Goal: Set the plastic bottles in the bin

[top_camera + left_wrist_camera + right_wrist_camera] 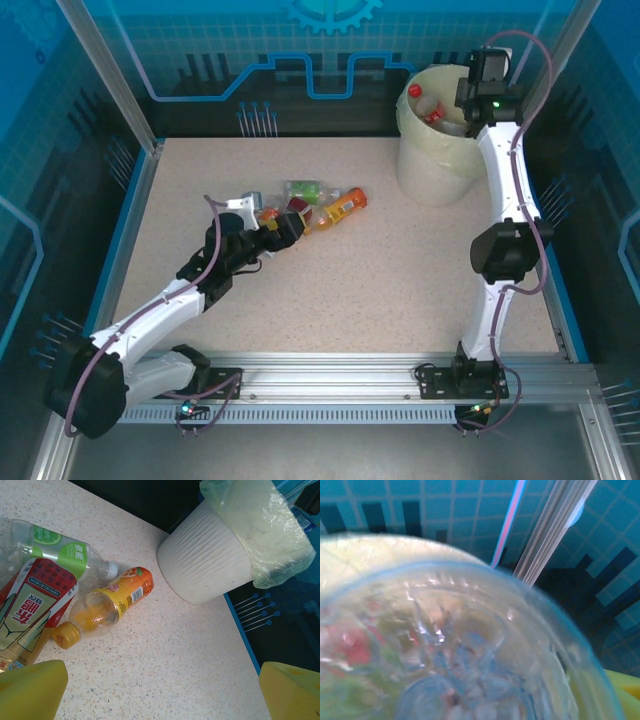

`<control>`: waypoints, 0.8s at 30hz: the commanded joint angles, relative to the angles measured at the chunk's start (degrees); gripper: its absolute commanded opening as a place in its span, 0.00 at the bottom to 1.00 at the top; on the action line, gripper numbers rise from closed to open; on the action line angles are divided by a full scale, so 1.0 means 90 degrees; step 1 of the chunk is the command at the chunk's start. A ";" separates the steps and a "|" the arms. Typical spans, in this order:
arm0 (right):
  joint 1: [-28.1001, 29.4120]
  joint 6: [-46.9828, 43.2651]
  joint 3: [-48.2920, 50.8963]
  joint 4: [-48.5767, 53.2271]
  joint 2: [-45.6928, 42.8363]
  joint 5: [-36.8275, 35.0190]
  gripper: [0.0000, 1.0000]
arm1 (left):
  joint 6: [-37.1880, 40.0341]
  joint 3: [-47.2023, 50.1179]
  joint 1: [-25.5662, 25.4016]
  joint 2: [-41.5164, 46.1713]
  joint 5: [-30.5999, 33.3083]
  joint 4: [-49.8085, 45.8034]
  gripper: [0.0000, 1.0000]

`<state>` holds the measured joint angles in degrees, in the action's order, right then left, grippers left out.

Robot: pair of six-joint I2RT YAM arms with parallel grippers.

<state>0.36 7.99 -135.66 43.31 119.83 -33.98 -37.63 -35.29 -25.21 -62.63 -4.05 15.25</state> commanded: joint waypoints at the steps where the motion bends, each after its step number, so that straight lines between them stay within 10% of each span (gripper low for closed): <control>1: 0.0001 0.0118 -0.0343 0.0552 0.0085 0.0329 0.96 | -0.0116 0.0093 0.0080 -0.0052 0.0063 -0.0022 0.99; 16: -0.0058 0.0575 -0.0386 0.0302 -0.0290 0.2659 1.00 | -0.0125 0.0093 0.0097 -0.0171 0.0035 -0.0048 0.99; 24: -0.0097 0.0821 -0.0347 0.0379 -0.0481 0.2466 1.00 | -0.0136 0.0128 0.0094 -0.0185 0.0051 -0.0057 0.99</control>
<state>0.30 13.80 -137.01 46.68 118.48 -11.84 -37.67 -35.00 -25.02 -63.88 -4.05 15.22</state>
